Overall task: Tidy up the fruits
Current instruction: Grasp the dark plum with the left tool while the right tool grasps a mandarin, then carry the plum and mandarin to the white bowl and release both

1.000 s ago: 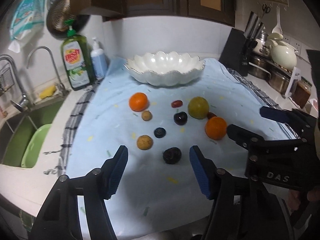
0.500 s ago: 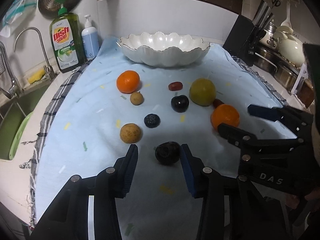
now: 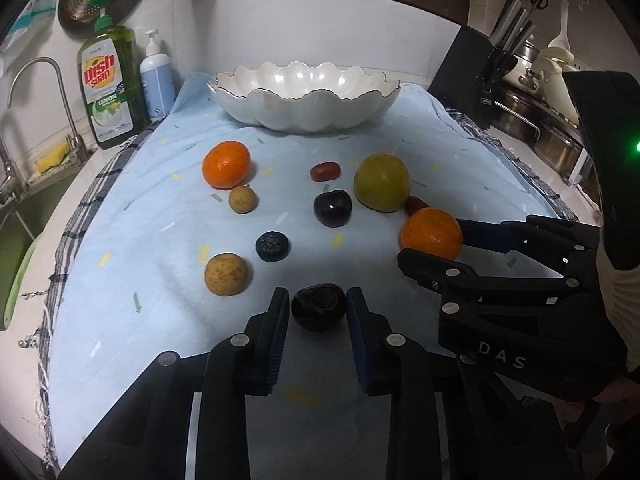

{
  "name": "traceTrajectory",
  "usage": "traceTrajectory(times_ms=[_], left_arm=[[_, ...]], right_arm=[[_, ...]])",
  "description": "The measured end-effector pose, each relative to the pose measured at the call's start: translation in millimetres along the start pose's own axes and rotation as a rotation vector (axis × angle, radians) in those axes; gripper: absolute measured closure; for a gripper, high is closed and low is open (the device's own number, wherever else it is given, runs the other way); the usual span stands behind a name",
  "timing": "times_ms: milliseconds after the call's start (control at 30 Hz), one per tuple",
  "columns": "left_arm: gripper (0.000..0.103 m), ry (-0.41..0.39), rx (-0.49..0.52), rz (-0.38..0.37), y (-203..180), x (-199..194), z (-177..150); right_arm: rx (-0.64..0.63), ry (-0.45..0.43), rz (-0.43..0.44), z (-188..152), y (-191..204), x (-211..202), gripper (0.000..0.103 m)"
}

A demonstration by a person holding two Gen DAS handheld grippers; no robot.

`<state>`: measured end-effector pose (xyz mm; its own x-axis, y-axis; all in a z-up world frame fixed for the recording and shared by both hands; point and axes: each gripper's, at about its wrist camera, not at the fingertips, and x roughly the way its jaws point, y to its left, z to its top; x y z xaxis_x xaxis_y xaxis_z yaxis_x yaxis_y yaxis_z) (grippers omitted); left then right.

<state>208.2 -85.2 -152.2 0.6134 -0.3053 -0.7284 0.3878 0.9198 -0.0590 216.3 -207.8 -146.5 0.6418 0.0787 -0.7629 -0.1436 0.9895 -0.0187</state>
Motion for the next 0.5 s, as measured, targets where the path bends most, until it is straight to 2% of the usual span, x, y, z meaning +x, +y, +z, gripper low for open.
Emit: traceTrajectory(times_ms=[133, 500], left_arm=[[0.075, -0.003, 0.011, -0.004, -1.9, 2.1, -0.1], [0.076, -0.037, 0.005, 0.011, -0.1, -7.3, 6.7]], right_arm=[[0.011, 0.001, -0.010, -0.7, -0.8, 0.0, 0.056], [0.057, -0.013, -0.003, -1.8, -2.9, -7.7, 0.059]])
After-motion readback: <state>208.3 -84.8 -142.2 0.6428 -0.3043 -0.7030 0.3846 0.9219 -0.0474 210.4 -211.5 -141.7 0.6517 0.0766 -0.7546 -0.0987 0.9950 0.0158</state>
